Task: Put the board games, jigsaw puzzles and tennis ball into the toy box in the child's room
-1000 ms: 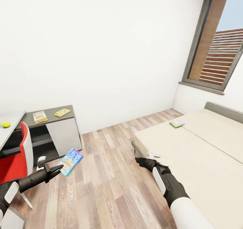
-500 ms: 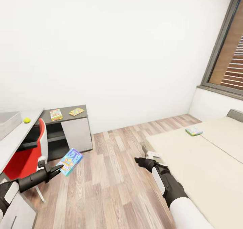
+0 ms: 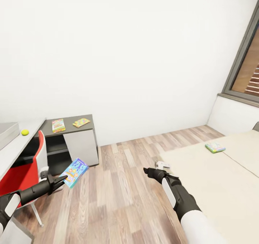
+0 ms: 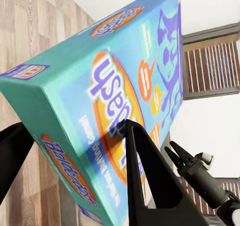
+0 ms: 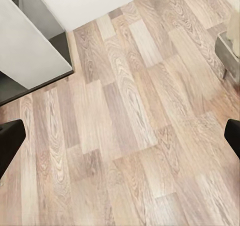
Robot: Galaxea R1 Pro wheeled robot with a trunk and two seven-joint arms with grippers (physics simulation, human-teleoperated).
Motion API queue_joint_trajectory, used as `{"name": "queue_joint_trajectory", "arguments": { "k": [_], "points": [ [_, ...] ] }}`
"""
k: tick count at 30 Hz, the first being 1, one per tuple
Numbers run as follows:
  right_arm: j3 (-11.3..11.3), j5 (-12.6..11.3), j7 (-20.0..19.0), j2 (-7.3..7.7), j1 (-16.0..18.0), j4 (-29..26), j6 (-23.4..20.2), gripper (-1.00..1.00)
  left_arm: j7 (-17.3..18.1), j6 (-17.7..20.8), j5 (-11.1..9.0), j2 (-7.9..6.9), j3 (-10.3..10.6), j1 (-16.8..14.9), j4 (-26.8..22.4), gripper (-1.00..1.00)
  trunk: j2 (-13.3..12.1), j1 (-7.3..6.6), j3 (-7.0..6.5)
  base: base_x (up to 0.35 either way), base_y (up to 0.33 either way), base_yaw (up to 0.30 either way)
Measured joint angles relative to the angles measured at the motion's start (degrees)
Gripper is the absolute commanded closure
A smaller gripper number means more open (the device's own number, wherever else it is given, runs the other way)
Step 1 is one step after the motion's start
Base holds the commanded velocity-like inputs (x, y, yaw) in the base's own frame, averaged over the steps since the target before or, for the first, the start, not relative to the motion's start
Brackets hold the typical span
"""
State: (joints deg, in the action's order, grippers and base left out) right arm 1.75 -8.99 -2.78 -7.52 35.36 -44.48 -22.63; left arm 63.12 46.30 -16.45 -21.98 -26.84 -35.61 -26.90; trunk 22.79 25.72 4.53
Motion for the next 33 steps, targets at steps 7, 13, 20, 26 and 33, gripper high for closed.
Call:
{"name": "queue_joint_trajectory", "arguments": {
  "k": [7, 13, 20, 26, 33],
  "points": [
    [-0.1, 0.1, 0.0, -0.07, 0.0, 0.1, 0.0, -1.0, 0.0, 0.2, -0.2, -0.01, 0.0, 0.0, 0.0, 1.0, 0.0, 0.0, 0.0, 0.253, -0.152, 0.214],
    [-0.4, 0.1, -0.1, -0.29, 0.0, 0.1, 0.0, -1.0, 0.1, 0.2, -0.1, -0.03, -0.1, 0.0, 0.0, 1.0, 0.0, 0.02, 0.0, 0.099, -0.027, 0.125],
    [-0.5, 0.1, -0.1, -0.35, 0.0, 0.0, 0.0, -1.0, 0.1, 0.2, -0.1, -0.04, -0.1, 0.0, 0.0, 1.0, 0.0, 0.03, 0.0, 0.008, -0.002, 0.01],
    [-0.5, 0.1, -0.1, -0.36, 0.0, 0.0, 0.1, -1.0, 0.1, 0.2, -0.2, -0.05, -0.1, 0.0, 0.0, 1.0, 0.0, 0.03, -0.09, 0.001, 0.0, 0.112],
    [-2.5, 0.1, -0.4, -0.36, 0.0, -0.3, -0.1, -1.0, 0.1, 0.2, -0.1, -0.05, -0.1, 0.0, 0.0, 1.0, 0.0, 0.03, -0.15, 0.001, 0.0, 0.034]
  ]
}}
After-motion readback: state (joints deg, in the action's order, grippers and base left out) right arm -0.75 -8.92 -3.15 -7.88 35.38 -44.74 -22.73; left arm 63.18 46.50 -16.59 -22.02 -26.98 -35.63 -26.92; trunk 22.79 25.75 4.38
